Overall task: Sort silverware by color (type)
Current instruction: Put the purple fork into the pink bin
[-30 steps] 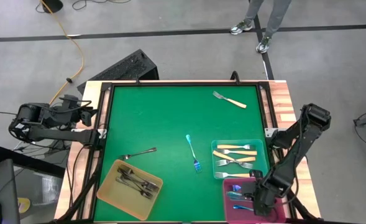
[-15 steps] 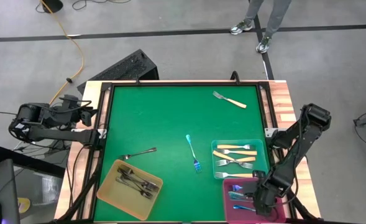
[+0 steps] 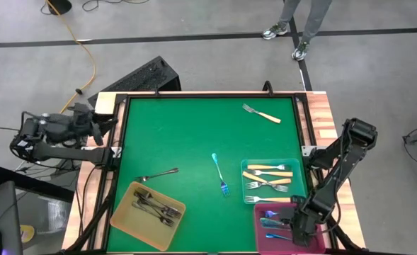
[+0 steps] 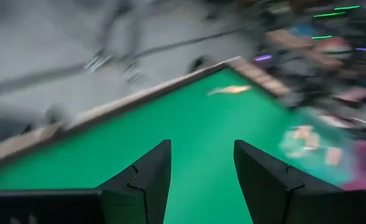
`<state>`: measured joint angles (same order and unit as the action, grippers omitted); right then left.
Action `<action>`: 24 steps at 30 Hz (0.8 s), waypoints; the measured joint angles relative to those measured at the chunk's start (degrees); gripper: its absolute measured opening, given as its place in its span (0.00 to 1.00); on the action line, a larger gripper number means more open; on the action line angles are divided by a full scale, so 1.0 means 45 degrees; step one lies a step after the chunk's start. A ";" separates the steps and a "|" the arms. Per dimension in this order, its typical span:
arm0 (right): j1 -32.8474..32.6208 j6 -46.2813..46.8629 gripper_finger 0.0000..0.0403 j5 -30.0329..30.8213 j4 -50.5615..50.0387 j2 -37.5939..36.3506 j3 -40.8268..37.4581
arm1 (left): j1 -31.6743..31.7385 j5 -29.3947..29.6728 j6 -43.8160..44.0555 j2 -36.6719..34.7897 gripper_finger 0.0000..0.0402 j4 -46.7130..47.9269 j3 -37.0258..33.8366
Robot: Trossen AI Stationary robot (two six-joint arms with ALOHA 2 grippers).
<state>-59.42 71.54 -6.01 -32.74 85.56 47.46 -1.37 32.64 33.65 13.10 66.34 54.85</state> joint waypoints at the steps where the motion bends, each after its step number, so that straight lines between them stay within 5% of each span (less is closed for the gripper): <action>1: 0.0038 -0.0074 0.07 0.0003 -0.0017 0.0000 -0.0009 | 0.0000 -0.0490 -0.1026 0.0000 0.39 -0.0880 0.0000; 6: 0.0336 -0.0435 0.07 -0.0026 0.0011 0.0000 -0.0009 | -0.0010 -0.4109 -0.4571 0.0000 0.39 -0.3676 0.0005; 16: 0.1186 -0.1345 0.07 -0.0096 -0.0349 0.0000 -0.0009 | -0.0005 -0.5009 -0.4645 -0.0322 0.39 -0.3746 0.0000; 24: 0.1538 -0.1728 0.07 -0.0395 -0.0839 0.0000 0.0001 | 0.0000 -0.5105 -0.3975 -0.2572 0.39 -0.3875 0.0005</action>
<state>-52.50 63.76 -7.79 -36.51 85.56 47.46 -1.37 9.67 15.76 1.53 48.90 54.87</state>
